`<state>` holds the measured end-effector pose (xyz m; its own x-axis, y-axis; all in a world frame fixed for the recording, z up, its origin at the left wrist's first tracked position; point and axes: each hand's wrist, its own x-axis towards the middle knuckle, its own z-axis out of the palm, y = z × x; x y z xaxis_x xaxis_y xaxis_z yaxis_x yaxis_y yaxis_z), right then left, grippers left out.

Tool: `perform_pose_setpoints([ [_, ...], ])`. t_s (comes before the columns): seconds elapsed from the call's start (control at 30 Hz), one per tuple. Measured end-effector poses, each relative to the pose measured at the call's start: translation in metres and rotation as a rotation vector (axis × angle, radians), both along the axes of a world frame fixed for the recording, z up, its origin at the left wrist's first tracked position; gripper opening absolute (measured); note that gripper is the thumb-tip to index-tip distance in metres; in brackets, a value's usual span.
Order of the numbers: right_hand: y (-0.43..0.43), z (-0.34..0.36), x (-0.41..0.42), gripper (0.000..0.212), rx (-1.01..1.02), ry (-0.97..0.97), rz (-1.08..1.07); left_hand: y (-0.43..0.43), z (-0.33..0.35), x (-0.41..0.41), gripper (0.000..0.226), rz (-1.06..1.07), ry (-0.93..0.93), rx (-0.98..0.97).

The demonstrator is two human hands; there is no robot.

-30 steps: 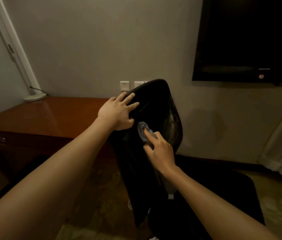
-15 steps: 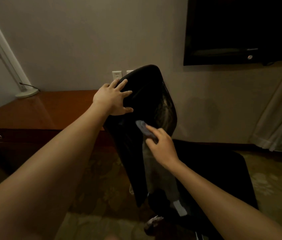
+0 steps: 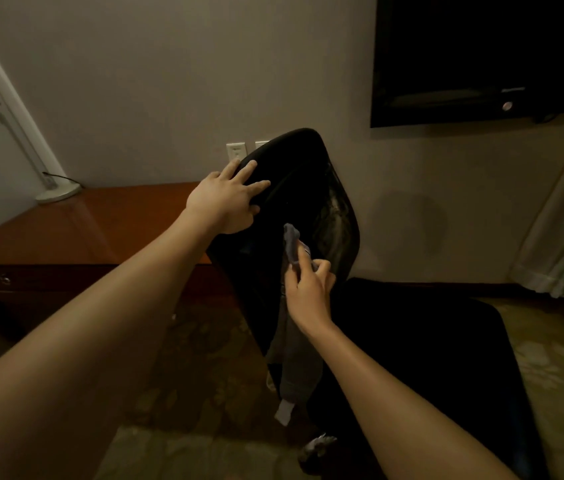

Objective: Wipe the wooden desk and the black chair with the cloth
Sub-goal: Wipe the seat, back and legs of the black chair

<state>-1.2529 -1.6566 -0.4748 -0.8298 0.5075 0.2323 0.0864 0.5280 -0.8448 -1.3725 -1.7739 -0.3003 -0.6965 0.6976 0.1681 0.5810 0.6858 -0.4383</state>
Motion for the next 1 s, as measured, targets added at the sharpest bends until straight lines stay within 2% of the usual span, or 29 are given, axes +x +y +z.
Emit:
perform_pose_setpoints([
  [0.1, 0.007, -0.004, 0.001, 0.048, -0.017, -0.226, 0.016, 0.001, -0.003, 0.007, 0.054, 0.003, 0.065, -0.073],
  [0.27, 0.012, -0.006, 0.008, 0.048, -0.130, -0.316, -0.034, 0.006, 0.002, 0.019, 0.052, 0.013, 0.068, -0.098],
  [0.4, 0.021, -0.026, 0.020, 0.052, -0.082, -0.373, 0.003, 0.012, -0.010, 0.026, 0.051, 0.044, 0.165, -0.178],
  [0.63, 0.034, -0.022, 0.030, 0.055, -0.143, -0.195, 0.019, 0.033, -0.024, 0.039, 0.056, 0.117, 0.159, -0.150],
  [0.73, 0.038, -0.011, 0.024, 0.055, -0.271, -0.081, 0.010, 0.042, -0.033, 0.045, 0.060, 0.078, 0.099, -0.059],
  [0.87, 0.045, 0.009, 0.009, 0.051, -0.444, 0.101, 0.025, 0.050, -0.061, 0.069, 0.060, -0.070, -0.047, 0.230],
  [1.0, 0.049, 0.035, -0.005, 0.041, -0.623, 0.238, 0.073, 0.051, -0.082, 0.080, 0.053, -0.093, -0.021, 0.185],
])
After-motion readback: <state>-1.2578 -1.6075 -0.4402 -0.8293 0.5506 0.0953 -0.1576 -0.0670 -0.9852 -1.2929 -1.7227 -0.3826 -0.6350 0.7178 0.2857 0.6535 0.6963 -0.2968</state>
